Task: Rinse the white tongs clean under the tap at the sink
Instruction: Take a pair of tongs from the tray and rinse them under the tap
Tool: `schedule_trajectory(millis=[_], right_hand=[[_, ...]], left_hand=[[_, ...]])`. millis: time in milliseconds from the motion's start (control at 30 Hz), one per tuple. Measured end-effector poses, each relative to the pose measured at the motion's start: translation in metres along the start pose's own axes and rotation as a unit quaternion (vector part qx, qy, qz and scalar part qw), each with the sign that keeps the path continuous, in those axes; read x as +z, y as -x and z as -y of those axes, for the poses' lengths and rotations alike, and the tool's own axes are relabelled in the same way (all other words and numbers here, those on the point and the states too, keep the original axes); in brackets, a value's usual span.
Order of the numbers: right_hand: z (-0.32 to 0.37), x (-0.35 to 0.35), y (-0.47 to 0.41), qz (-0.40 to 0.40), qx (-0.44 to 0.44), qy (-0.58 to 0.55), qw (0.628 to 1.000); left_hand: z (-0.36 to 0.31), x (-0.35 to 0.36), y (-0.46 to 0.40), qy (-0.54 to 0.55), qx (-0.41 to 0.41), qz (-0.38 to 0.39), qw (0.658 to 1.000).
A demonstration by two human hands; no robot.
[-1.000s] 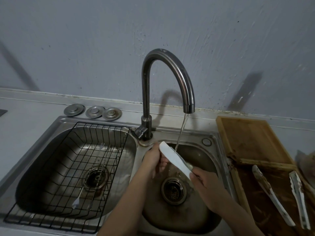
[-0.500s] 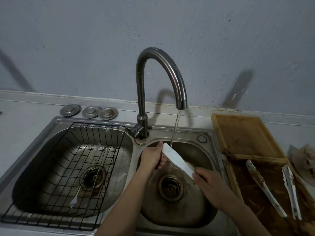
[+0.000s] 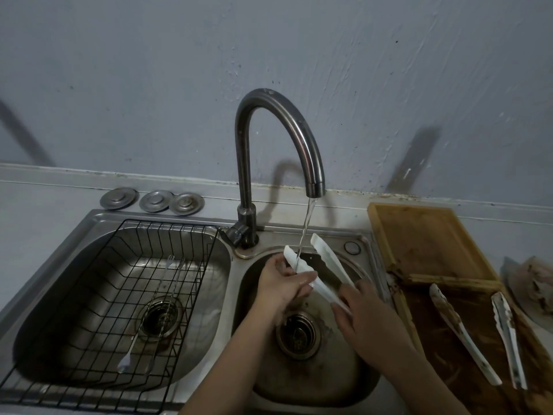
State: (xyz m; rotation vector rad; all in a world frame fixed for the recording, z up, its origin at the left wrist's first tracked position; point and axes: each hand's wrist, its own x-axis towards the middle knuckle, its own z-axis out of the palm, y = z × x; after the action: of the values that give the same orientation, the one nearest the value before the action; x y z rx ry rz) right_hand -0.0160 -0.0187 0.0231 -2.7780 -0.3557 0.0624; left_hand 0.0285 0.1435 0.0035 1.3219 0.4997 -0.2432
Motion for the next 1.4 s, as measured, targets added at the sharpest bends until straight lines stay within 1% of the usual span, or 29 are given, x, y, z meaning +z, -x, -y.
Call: schedule_trajectory(millis=[133,200,267,333,433,500,567,600,633,700,767,833,900,933,1000,1033,1133,1200,1233,1267,1300,1367,1400], right_hand=[[0.008,-0.001,-0.002,0.003,0.019,-0.003,1.0],[0.01,0.0,-0.003,0.009,0.019,-0.008,1.0],[0.011,0.001,-0.002,0.011,0.018,-0.019,1.0],[0.011,-0.001,-0.002,0.011,0.024,-0.023,0.999],[0.014,-0.002,-0.002,0.016,0.027,-0.007,0.999],[0.017,-0.001,-0.001,0.027,0.03,-0.005,0.999],[0.02,0.001,0.001,0.035,0.032,-0.011,0.999],[0.021,0.003,0.002,0.04,0.034,-0.016,0.999],[0.022,0.004,0.004,0.041,0.036,-0.022,0.998],[0.021,0.003,0.005,0.037,0.04,-0.02,0.998],[0.019,0.002,0.005,0.037,0.046,-0.014,0.998],[0.017,0.0,0.004,0.042,0.048,-0.007,0.998],[0.018,0.0,0.004,0.048,0.044,-0.005,0.998],[0.019,0.001,0.004,0.05,0.042,-0.009,0.998],[0.022,0.004,0.003,0.046,0.04,-0.005,0.998],[0.023,0.005,0.004,0.043,0.041,-0.004,0.998],[0.026,0.002,0.007,0.04,0.039,-0.018,0.998],[0.03,0.002,0.009,0.045,0.032,-0.029,0.998],[0.033,0.002,0.01,0.047,0.028,-0.033,0.998],[0.035,0.002,0.01,0.047,0.022,-0.034,0.998],[0.036,0.003,0.009,0.046,0.018,-0.03,0.998],[0.034,0.005,0.006,0.036,0.021,-0.028,0.999],[0.032,0.006,0.004,0.032,0.026,-0.03,0.999]], left_hand=[[-0.003,0.0,-0.004,0.085,0.011,-0.045,0.995],[0.001,-0.002,-0.009,0.064,0.032,-0.089,0.993],[0.004,-0.003,-0.014,0.031,0.046,-0.112,0.992],[0.008,-0.003,-0.016,0.05,0.032,-0.102,0.993],[0.013,0.004,-0.018,0.135,-0.016,-0.087,0.987],[0.014,0.008,-0.02,0.136,-0.035,-0.1,0.985],[0.013,0.01,-0.025,0.097,-0.044,-0.107,0.989],[0.012,0.011,-0.026,0.047,-0.03,-0.116,0.992],[0.01,0.01,-0.027,-0.031,-0.009,-0.125,0.992],[0.011,0.009,-0.029,-0.191,0.027,-0.144,0.971],[0.012,0.008,-0.029,-0.249,0.028,-0.128,0.96],[0.013,0.009,-0.028,-0.219,-0.015,-0.101,0.97],[0.017,0.02,-0.022,-0.109,-0.091,-0.053,0.988],[0.019,0.029,-0.014,-0.052,-0.129,-0.029,0.99],[0.022,0.044,0.0,0.007,-0.159,-0.016,0.987],[0.023,0.048,0.004,0.03,-0.16,-0.017,0.987],[0.018,0.046,-0.008,0.037,-0.141,-0.035,0.989],[0.006,0.033,-0.025,0.099,-0.093,-0.085,0.987],[0.001,0.029,-0.032,0.147,-0.08,-0.1,0.981],[-0.005,0.027,-0.034,0.168,-0.075,-0.113,0.976],[-0.009,0.027,-0.031,0.148,-0.07,-0.117,0.98],[-0.011,0.031,-0.02,0.064,-0.059,-0.113,0.99],[-0.006,0.034,-0.015,0.023,-0.062,-0.099,0.993]])
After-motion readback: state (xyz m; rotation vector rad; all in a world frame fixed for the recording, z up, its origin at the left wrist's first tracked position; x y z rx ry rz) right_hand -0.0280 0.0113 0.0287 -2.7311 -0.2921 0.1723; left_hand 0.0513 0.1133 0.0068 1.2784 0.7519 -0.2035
